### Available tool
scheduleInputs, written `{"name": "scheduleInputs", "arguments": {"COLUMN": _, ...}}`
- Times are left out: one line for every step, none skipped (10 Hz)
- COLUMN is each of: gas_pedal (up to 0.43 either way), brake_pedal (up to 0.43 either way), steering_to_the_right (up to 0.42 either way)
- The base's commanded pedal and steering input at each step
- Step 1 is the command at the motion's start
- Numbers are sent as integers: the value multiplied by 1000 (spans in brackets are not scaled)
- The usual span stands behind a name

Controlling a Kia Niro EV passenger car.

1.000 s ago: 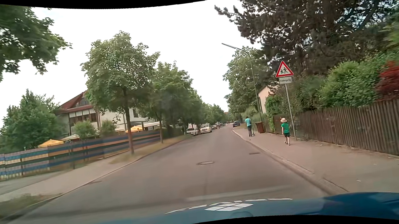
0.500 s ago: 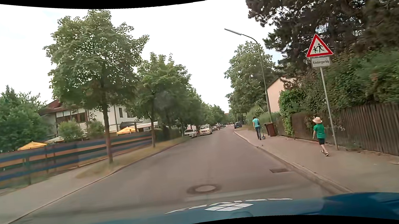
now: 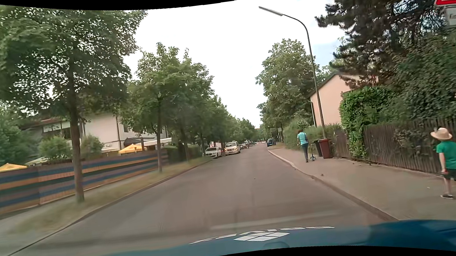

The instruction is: Follow the waypoints while adhering to traffic rules and regulations

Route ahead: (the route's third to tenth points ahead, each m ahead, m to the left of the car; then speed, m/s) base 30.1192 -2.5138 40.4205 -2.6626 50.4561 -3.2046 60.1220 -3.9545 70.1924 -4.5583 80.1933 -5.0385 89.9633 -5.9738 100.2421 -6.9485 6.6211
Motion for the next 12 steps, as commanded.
{"name": "scheduleInputs", "arguments": {"gas_pedal": 130, "brake_pedal": 0, "steering_to_the_right": 12}}
{"name": "scheduleInputs", "arguments": {"gas_pedal": 130, "brake_pedal": 0, "steering_to_the_right": 13}}
{"name": "scheduleInputs", "arguments": {"gas_pedal": 130, "brake_pedal": 0, "steering_to_the_right": 12}}
{"name": "scheduleInputs", "arguments": {"gas_pedal": 130, "brake_pedal": 0, "steering_to_the_right": 12}}
{"name": "scheduleInputs", "arguments": {"gas_pedal": 138, "brake_pedal": 0, "steering_to_the_right": 14}}
{"name": "scheduleInputs", "arguments": {"gas_pedal": 138, "brake_pedal": 0, "steering_to_the_right": 18}}
{"name": "scheduleInputs", "arguments": {"gas_pedal": 138, "brake_pedal": 0, "steering_to_the_right": 22}}
{"name": "scheduleInputs", "arguments": {"gas_pedal": 150, "brake_pedal": 0, "steering_to_the_right": 22}}
{"name": "scheduleInputs", "arguments": {"gas_pedal": 150, "brake_pedal": 0, "steering_to_the_right": 22}}
{"name": "scheduleInputs", "arguments": {"gas_pedal": 150, "brake_pedal": 0, "steering_to_the_right": 21}}
{"name": "scheduleInputs", "arguments": {"gas_pedal": 150, "brake_pedal": 0, "steering_to_the_right": 21}}
{"name": "scheduleInputs", "arguments": {"gas_pedal": 150, "brake_pedal": 0, "steering_to_the_right": 21}}
